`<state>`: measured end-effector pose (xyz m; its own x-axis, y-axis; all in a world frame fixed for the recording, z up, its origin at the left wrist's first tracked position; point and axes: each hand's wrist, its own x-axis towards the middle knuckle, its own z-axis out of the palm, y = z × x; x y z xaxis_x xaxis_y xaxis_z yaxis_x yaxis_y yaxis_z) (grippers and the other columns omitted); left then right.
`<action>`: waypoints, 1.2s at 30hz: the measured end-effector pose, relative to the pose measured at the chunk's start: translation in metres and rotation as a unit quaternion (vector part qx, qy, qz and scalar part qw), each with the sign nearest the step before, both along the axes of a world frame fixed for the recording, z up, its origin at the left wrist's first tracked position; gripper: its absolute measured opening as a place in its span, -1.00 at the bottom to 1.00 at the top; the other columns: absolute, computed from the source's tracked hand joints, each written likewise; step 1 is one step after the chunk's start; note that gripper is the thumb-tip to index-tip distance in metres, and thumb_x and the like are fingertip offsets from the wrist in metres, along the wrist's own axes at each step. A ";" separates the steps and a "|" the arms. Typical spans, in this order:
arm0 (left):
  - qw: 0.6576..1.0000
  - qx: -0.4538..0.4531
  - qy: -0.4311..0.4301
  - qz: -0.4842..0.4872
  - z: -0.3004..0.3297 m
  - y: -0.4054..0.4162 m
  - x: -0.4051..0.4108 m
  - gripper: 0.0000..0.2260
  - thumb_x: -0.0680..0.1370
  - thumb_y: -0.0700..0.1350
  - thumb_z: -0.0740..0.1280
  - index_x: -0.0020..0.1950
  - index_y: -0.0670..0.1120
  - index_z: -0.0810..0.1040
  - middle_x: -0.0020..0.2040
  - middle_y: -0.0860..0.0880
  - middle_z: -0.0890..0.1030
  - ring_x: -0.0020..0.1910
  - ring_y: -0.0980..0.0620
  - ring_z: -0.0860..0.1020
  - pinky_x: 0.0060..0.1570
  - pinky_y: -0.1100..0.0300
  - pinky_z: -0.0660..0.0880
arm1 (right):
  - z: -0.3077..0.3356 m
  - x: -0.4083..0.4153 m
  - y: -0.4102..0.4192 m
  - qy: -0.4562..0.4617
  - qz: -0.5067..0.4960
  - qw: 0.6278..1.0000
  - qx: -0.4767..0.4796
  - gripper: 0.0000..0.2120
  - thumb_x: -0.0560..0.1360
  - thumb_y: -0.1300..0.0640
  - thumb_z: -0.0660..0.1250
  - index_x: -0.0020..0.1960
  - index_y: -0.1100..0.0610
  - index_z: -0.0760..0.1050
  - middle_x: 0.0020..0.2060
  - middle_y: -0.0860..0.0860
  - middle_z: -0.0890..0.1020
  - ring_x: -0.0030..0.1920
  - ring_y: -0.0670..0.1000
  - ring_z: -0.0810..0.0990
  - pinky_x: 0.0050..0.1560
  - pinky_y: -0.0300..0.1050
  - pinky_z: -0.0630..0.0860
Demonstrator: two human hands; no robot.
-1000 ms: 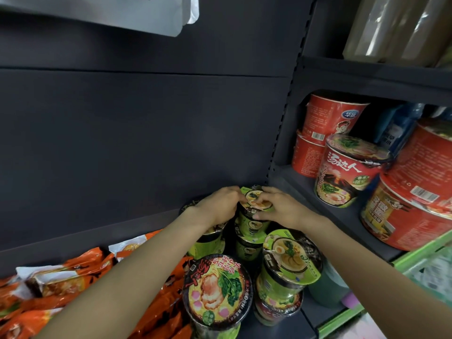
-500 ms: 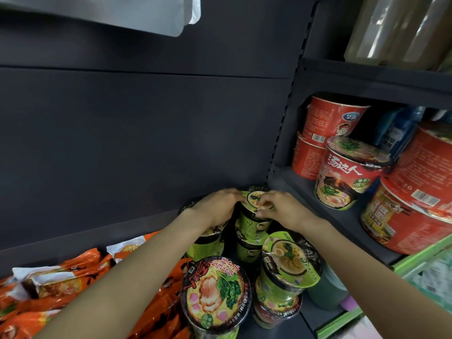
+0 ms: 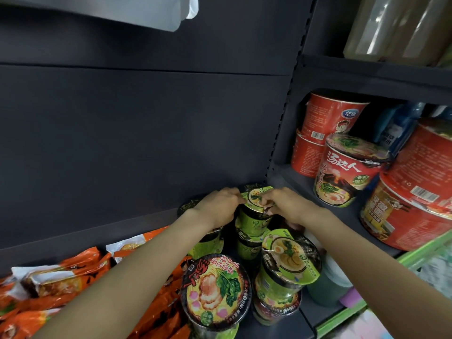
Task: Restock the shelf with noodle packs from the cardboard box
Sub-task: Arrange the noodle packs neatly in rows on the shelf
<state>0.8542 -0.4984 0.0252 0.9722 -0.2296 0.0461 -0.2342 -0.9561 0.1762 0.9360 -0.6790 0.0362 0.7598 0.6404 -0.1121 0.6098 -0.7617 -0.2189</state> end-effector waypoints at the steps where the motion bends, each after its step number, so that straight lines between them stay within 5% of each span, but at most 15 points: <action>1: 1.000 -0.002 -0.002 -0.002 0.000 0.001 0.000 -0.50 0.52 -0.34 0.16 0.43 -0.03 0.35 0.35 -0.05 0.37 0.34 -0.06 0.33 0.31 0.03 0.32 | 0.001 -0.002 0.000 -0.002 -0.003 1.000 -0.002 -0.74 0.49 0.27 0.35 0.16 0.12 0.51 0.16 0.07 0.55 0.15 0.07 0.53 0.14 -0.11 0.44; 6: 1.000 -0.019 0.012 0.016 -0.004 0.009 0.002 -0.48 0.56 -0.32 0.11 0.50 0.02 0.23 0.51 0.02 0.20 0.46 -0.04 0.20 0.40 0.00 0.22 | -0.004 -0.018 0.012 -0.009 -0.009 1.000 0.020 -0.45 0.50 -0.02 0.35 0.42 0.13 0.31 0.29 0.08 0.39 0.28 0.08 0.41 0.27 -0.10 0.37; 9: 0.999 -0.024 0.036 0.010 -0.003 0.008 0.005 -0.46 0.56 -0.33 0.10 0.51 0.02 0.21 0.54 0.05 0.13 0.49 -0.02 0.16 0.44 -0.01 0.17 | -0.009 -0.017 0.013 -0.026 0.001 1.000 0.000 -0.49 0.53 0.09 0.31 0.45 0.07 0.29 0.38 0.09 0.35 0.34 0.09 0.36 0.33 -0.13 0.31; 15: 1.000 -0.025 0.011 0.006 0.001 0.001 0.001 -0.60 0.59 -0.25 0.11 0.42 -0.04 0.38 0.39 -0.05 0.36 0.37 -0.04 0.33 0.33 0.03 0.30 | -0.010 -0.010 0.001 0.023 0.010 0.999 0.026 -0.46 0.49 0.32 0.32 0.42 0.01 0.33 0.48 0.01 0.23 0.48 0.06 0.18 0.46 -0.10 0.16; 25: 0.998 -0.060 0.021 0.016 0.002 -0.001 0.001 -0.67 0.60 -0.15 0.22 0.38 -0.09 0.42 0.38 -0.06 0.35 0.35 -0.05 0.36 0.35 0.10 0.28 | -0.001 -0.013 -0.003 0.042 0.004 0.997 0.060 -0.37 0.43 0.28 0.42 0.44 0.03 0.30 0.45 0.05 0.26 0.28 0.03 0.43 0.28 -0.23 0.32; 36: 0.995 -0.054 -0.051 0.072 0.014 -0.019 -0.015 -0.70 0.60 -0.05 0.20 0.33 -0.03 0.45 0.29 -0.05 0.45 0.26 -0.07 0.41 0.24 0.02 0.36 | 0.000 -0.036 -0.001 -0.013 -0.027 0.995 0.097 -0.50 0.47 0.17 0.40 0.38 0.07 0.39 0.34 0.03 0.41 0.30 0.02 0.40 0.30 -0.22 0.31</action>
<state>0.8394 -0.5176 0.0392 0.9836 -0.0776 0.1627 -0.1189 -0.9577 0.2622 0.9003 -0.6800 0.0366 0.7953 0.6055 0.0300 0.5759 -0.7391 -0.3493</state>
